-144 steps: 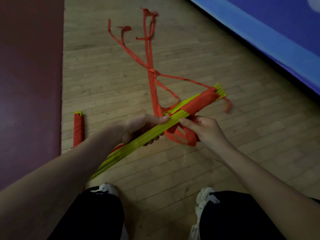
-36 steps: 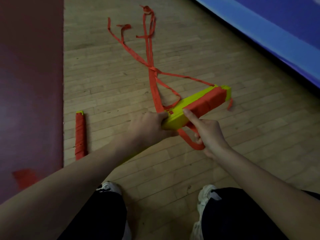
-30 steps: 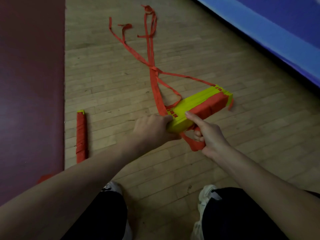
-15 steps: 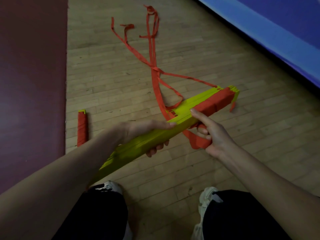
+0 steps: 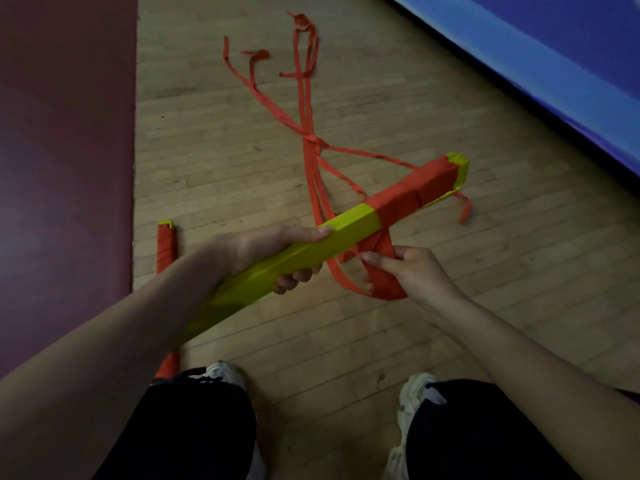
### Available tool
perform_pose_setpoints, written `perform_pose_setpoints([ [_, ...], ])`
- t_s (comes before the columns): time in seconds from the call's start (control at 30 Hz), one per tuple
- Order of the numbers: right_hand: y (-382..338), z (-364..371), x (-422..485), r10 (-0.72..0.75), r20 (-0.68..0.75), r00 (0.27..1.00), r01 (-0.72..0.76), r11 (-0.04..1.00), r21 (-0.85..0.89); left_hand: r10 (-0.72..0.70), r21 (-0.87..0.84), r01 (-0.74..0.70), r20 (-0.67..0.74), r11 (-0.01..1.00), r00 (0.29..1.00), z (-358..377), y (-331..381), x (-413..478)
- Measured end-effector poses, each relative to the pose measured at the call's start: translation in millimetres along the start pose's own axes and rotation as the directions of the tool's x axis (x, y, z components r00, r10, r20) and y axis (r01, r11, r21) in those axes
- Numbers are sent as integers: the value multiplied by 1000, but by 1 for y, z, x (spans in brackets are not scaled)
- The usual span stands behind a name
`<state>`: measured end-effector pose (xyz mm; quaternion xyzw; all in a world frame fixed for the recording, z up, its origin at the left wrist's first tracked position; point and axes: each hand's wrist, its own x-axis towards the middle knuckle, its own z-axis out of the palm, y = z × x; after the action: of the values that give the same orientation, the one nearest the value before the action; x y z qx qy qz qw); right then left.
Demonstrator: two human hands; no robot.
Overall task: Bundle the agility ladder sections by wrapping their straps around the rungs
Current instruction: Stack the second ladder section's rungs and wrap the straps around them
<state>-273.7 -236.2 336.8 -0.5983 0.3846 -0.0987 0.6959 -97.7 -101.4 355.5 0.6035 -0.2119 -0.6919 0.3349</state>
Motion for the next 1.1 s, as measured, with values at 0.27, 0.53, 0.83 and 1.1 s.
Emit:
perform_pose_setpoints([
  [0.27,1,-1,1,-240,-231,943,179,950,-256,49,8,-49,-56,999,997,-1,5,-1],
  [0.53,-6,3,-2,-328,-265,907,269,934,-236,193,302,-93,-319,949,928,23,6,13],
  [0.83,-6,2,0,-95,-368,925,115,993,33,429,680,25,-491,733,758,47,1,26],
  [1.1,-11,-2,2,44,-190,981,21,944,329,291,543,-92,-294,835,910,37,14,6],
])
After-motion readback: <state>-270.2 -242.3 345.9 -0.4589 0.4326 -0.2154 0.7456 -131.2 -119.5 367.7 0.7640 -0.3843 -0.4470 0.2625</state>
